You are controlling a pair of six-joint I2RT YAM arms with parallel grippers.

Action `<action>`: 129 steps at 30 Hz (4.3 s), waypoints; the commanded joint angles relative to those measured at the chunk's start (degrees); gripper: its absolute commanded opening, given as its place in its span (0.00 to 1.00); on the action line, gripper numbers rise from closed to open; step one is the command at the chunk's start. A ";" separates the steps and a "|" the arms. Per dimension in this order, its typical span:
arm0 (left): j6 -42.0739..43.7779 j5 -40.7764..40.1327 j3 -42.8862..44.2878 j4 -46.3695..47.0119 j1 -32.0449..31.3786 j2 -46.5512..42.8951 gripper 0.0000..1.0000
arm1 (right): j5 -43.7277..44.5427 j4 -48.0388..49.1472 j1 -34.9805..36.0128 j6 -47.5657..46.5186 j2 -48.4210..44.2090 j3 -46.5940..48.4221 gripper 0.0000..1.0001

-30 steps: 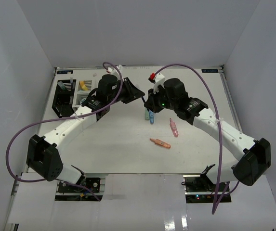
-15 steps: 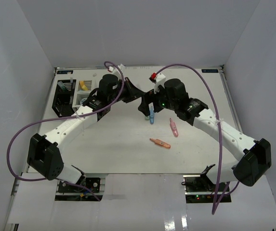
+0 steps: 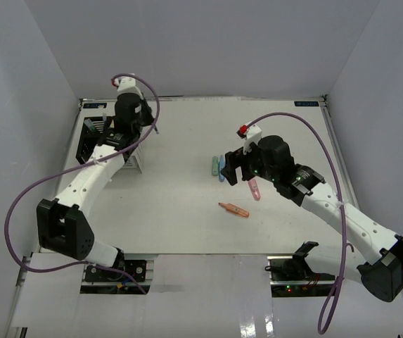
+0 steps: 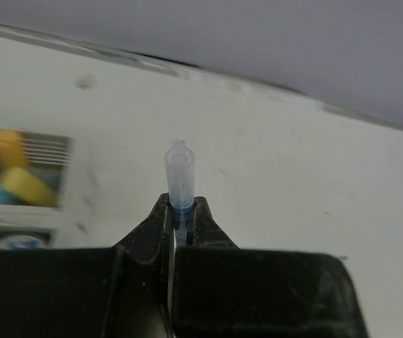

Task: Sort the stationery into containers
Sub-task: Place the pen in the storage box, then pick up the stationery from the center of the board.

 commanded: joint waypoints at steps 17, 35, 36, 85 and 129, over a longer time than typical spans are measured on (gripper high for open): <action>14.74 -15.90 10.39 19.98 27.16 18.02 0.00 | -0.30 0.12 -0.65 -3.53 -1.76 -3.07 0.90; 9.47 -13.79 6.88 13.05 29.00 18.38 0.72 | 2.78 -1.46 -1.01 -2.13 1.05 -2.54 0.90; 9.29 -13.53 7.15 12.33 29.00 18.03 0.75 | 2.78 -1.55 -1.09 -1.95 1.05 -2.63 0.90; -14.97 6.87 41.34 -35.57 -13.71 48.96 0.83 | 11.39 -5.24 -1.62 6.57 -8.62 -13.18 0.96; -11.63 -4.63 26.14 -27.77 -15.03 32.65 0.00 | 11.66 -5.86 -1.71 6.49 -8.53 -13.35 0.96</action>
